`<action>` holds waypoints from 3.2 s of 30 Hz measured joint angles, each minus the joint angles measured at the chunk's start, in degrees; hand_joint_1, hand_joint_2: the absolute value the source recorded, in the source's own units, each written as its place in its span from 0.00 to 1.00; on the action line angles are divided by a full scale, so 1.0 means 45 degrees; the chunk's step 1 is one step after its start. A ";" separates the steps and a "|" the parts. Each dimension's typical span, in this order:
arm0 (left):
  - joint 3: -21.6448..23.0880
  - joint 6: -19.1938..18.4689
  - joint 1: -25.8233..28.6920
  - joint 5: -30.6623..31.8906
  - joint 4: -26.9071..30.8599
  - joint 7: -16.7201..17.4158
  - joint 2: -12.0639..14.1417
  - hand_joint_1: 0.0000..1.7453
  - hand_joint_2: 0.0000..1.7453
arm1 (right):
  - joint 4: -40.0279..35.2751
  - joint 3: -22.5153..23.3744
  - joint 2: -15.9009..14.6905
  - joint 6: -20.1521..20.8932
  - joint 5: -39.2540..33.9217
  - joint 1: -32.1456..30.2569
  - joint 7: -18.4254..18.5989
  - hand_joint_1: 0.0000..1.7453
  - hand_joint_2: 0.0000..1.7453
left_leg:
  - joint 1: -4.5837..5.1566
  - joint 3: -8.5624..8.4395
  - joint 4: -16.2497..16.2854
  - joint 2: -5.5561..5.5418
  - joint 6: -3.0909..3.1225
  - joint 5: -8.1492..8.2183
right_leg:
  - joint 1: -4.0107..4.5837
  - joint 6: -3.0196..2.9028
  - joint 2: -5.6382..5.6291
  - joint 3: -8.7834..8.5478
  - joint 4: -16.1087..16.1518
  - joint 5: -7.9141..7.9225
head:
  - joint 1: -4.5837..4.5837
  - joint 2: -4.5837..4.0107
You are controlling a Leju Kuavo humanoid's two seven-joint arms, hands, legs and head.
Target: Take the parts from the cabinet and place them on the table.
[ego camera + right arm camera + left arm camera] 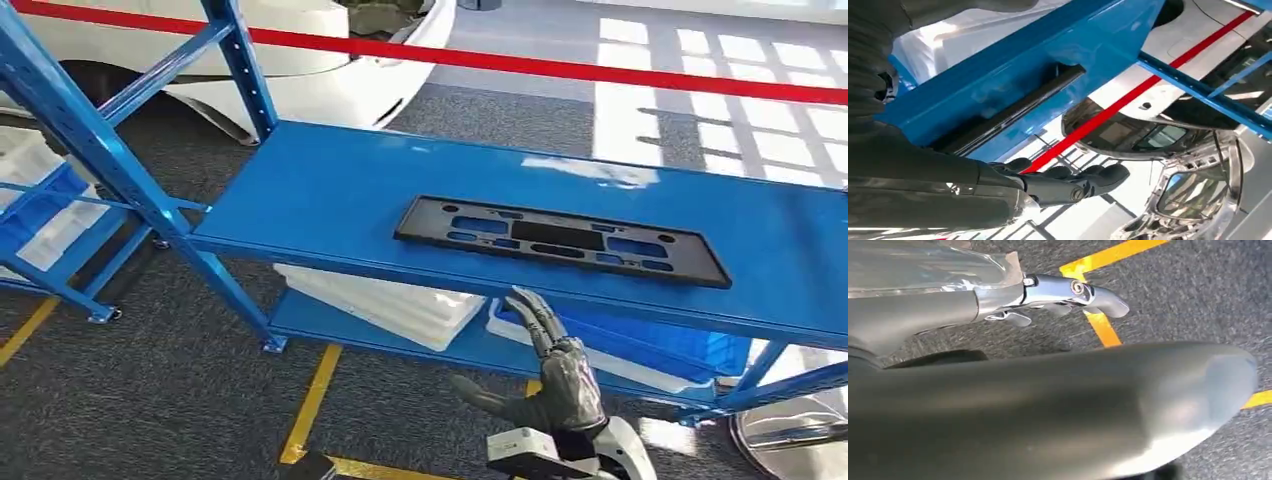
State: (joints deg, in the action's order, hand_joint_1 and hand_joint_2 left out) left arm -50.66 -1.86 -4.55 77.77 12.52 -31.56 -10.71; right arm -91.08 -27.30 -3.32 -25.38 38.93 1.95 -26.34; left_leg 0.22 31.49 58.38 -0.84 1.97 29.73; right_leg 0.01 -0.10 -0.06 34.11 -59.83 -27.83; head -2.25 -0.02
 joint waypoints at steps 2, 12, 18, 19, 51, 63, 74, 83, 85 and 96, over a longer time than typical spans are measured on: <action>0.0000 -0.0024 -0.0038 -0.0005 -0.0019 -0.0024 -0.0014 0.00 0.00 | -0.0078 0.0121 -0.0005 -0.0121 0.0106 -0.0073 0.0039 0.00 1.00 | 0.0014 0.0061 0.0016 -0.0003 -0.0117 0.0033 | 0.0064 -0.0036 0.0007 -0.0061 0.0282 -0.0064 | -0.0004 0.0000; -0.0005 0.0019 0.0082 -0.0024 -0.0034 -0.0068 -0.0014 0.00 0.00 | -0.0466 0.0733 -0.0078 -0.0782 0.0913 -0.0702 0.0214 0.00 1.00 | -0.0312 0.2032 0.3461 0.0067 -0.0757 0.0997 | -0.0214 -0.0062 0.0069 -0.0681 0.0721 -0.0250 | -0.0043 0.0000; -0.0005 0.0049 0.0113 -0.0044 -0.0063 -0.0073 -0.0010 0.00 0.00 | -0.0909 0.1195 -0.0180 -0.1311 0.1346 -0.1156 0.0306 0.00 1.00 | -0.0341 0.0766 0.0339 0.0128 -0.0553 -0.0363 | -0.0252 0.0456 0.0023 -0.0921 0.0546 -0.0666 | -0.0029 0.0000; -0.0005 0.0053 0.0161 -0.0049 -0.0063 -0.0078 -0.0010 0.00 0.00 | -0.1025 0.1277 -0.0199 -0.1404 0.1399 -0.1242 0.0301 0.00 1.00 | -0.0308 0.0763 0.0339 0.0118 -0.0459 -0.0335 | -0.0285 0.0496 0.0041 -0.0971 0.0603 -0.0676 | -0.0024 0.0000; -0.0024 0.0146 0.0199 -0.0117 -0.0112 -0.0097 0.0034 0.00 0.00 | -0.2506 0.2419 -0.0364 -0.2098 0.1579 -0.2453 0.0321 0.00 1.00 | -0.0280 0.0570 0.0252 0.0114 -0.0201 -0.0251 | -0.0170 0.0382 0.0016 -0.1209 0.0539 -0.1045 | -0.0029 0.0000; -0.0029 0.0160 0.0154 -0.0175 -0.0126 -0.0097 0.0029 0.00 0.00 | -0.2715 0.2739 -0.0379 -0.2210 0.1559 -0.2794 0.0403 0.00 1.00 | -0.0136 -0.0307 0.0132 0.0014 -0.0210 0.0434 | 0.0021 0.0040 -0.0012 0.0009 -0.0051 -0.0082 | 0.0064 0.0000; -0.0034 0.0141 0.0195 -0.0209 -0.0126 -0.0092 0.0044 0.00 0.00 | -0.2846 0.2851 -0.0398 -0.2210 0.1525 -0.3048 0.0432 0.00 1.00 | -0.0216 0.1487 0.2582 0.0090 -0.0631 0.0532 | -0.0157 -0.0132 -0.0003 -0.0854 0.0463 -0.0598 | -0.0005 0.0000; -0.0034 0.0150 0.0178 -0.0209 -0.0141 -0.0097 0.0058 0.00 0.00 | -0.2919 0.2972 -0.0398 -0.2210 0.1525 -0.3086 0.0437 0.00 1.00 | -0.0239 0.0443 0.0246 0.0113 -0.0047 -0.0142 | -0.0128 0.0426 -0.0010 -0.0864 -0.0236 -0.1407 | 0.0072 0.0000; -0.0034 0.0146 0.0165 -0.0209 -0.0141 -0.0097 0.0058 0.00 0.00 | -0.2919 0.2982 -0.0398 -0.2210 0.1520 -0.3112 0.0437 0.00 1.00 | -0.0232 0.0373 0.0241 0.0123 0.0052 -0.0064 | -0.0151 0.0514 -0.0010 0.0312 -0.2403 -0.2301 | 0.0078 0.0000; -0.0049 0.0355 0.0176 -0.0233 -0.0146 -0.0039 0.0029 0.00 0.00 | -0.2943 0.3172 -0.0486 -0.2088 0.2231 -0.3338 0.0851 0.00 1.00 | -0.0132 -0.0233 0.0202 0.0038 -0.0093 0.0466 | 0.0019 0.0254 -0.0080 0.0073 0.0124 -0.0101 | 0.0049 0.0000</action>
State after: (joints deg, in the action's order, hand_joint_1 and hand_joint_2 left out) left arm -50.88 -0.26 -3.76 76.72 11.87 -31.74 -10.58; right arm -104.32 -13.03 -5.51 -34.77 48.97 -13.07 -22.51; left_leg -0.37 30.44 59.29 -0.68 1.55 31.82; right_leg 0.09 1.04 -0.42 34.44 -59.28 -28.29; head -2.03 -0.02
